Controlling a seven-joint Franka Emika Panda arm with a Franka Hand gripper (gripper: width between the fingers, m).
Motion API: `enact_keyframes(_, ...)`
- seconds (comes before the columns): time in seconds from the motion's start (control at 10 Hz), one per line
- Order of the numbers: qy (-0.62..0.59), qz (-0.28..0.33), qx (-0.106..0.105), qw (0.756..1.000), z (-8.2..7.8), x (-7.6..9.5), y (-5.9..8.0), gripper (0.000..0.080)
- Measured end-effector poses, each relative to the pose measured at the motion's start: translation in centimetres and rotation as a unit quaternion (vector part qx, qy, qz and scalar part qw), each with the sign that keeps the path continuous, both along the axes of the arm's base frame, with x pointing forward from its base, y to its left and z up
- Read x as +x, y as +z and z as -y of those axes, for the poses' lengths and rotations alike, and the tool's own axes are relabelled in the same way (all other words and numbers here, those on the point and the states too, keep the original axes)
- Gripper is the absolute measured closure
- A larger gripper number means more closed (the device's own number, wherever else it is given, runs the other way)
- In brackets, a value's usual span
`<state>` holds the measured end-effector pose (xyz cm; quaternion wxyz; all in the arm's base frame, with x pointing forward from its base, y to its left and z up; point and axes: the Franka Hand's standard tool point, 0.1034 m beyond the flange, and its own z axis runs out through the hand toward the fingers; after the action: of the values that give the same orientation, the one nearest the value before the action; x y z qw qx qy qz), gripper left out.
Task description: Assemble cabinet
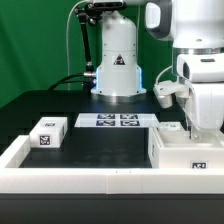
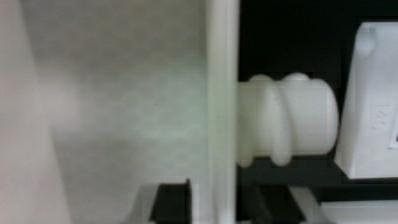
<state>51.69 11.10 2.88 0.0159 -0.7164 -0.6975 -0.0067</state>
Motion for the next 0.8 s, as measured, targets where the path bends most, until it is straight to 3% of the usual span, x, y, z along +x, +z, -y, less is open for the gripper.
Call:
enact_keyframes(0.1,0.000,0.000,0.000,1.000,0.02,0.00,0.00,0.0381)
enact_keyframes(0.2,0.000,0.000,0.000,1.000,0.04,0.00,-0.01,0.0381)
enact_keyframes(0.4,-0.001,0.000,0.000,1.000,0.10,0.01,-0.01,0.0051)
enact_keyframes(0.8,-0.001,0.000,0.000,1.000,0.16,0.00,0.04,0.0002)
